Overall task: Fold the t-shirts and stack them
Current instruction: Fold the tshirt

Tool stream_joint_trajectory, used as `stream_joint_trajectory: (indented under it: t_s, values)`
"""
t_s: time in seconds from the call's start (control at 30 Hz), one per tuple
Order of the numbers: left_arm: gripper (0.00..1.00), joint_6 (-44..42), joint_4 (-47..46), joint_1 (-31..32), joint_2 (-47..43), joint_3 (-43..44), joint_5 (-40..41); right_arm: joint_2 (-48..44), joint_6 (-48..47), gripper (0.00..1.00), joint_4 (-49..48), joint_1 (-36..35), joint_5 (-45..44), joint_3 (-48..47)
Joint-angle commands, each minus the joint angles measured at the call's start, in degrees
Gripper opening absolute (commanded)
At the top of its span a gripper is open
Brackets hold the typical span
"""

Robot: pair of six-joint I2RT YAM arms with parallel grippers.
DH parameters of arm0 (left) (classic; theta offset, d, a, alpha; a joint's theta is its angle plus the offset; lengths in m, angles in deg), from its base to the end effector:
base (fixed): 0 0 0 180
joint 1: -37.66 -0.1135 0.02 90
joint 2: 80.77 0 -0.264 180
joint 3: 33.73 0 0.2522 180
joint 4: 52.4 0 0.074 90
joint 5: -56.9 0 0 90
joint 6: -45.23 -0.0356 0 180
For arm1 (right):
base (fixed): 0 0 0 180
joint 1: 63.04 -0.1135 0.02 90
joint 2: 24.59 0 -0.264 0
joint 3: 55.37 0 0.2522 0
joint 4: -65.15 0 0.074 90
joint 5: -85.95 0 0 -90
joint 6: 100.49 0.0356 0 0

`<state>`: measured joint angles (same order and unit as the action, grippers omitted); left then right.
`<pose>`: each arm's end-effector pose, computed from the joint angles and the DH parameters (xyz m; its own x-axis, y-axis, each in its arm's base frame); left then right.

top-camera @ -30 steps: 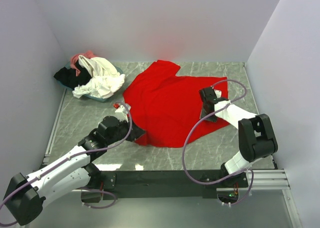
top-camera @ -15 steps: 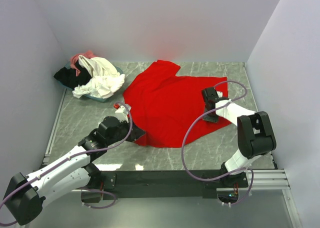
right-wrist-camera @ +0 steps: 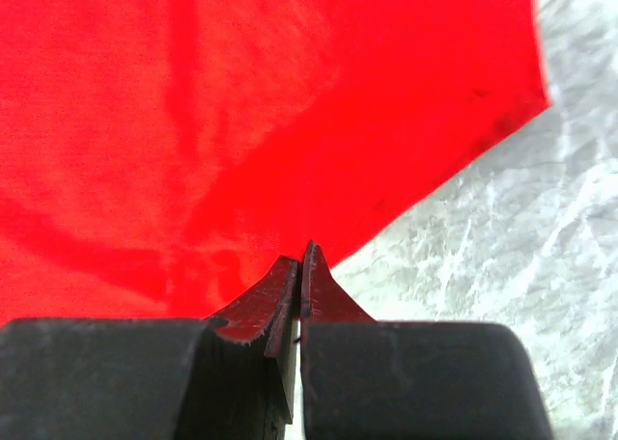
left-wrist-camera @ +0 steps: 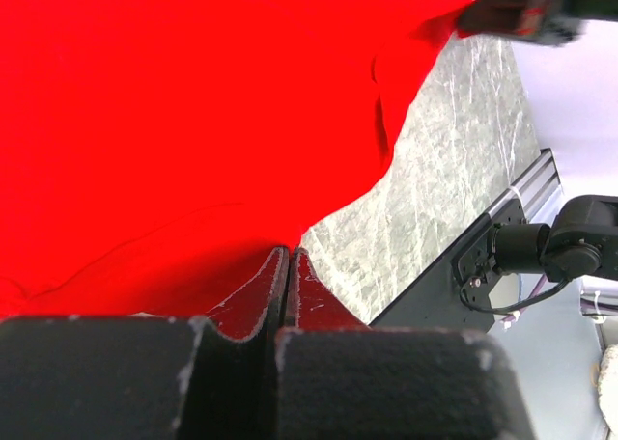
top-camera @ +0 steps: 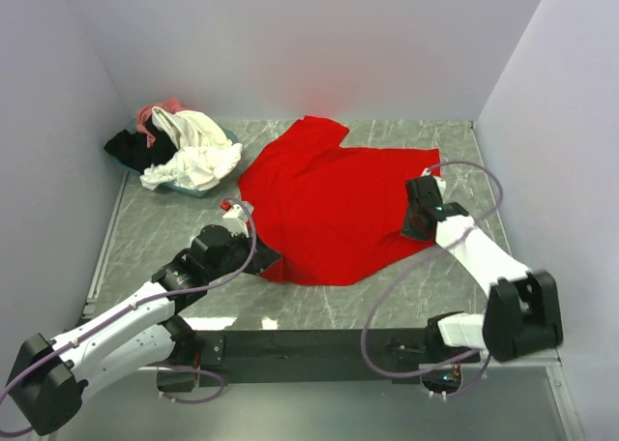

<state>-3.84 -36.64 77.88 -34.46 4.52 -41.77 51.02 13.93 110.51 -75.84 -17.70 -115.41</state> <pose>0.1395 -0.1250 0.2249 -0.7202 -0.2392 -0.6513 0.3598 0.6739 -0.6453 0.2457 0.0472 0.2066 -0.8188 0.2259 -0.5277 0.2581 0.9660 0.0131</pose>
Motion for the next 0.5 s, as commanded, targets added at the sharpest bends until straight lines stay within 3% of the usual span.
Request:
stream_joint_trajectory:
  t_s: [0.0,0.23,0.47]
  values:
    - [0.01,-1.1,-0.1,0.5,-0.2,0.7,0.6,-8.7,1.8,0.0,2.4,0.2,0.8,0.7]
    - [0.01,-0.1,2.2,0.8,-1.7,1.1,1.2,-19.4,3.6,0.0,7.2,0.2,3.0,3.2]
    - [0.01,3.6,5.9,0.8,-8.8,-0.7,0.8,-28.7,6.0,0.0,12.5,0.2,5.6,1.9]
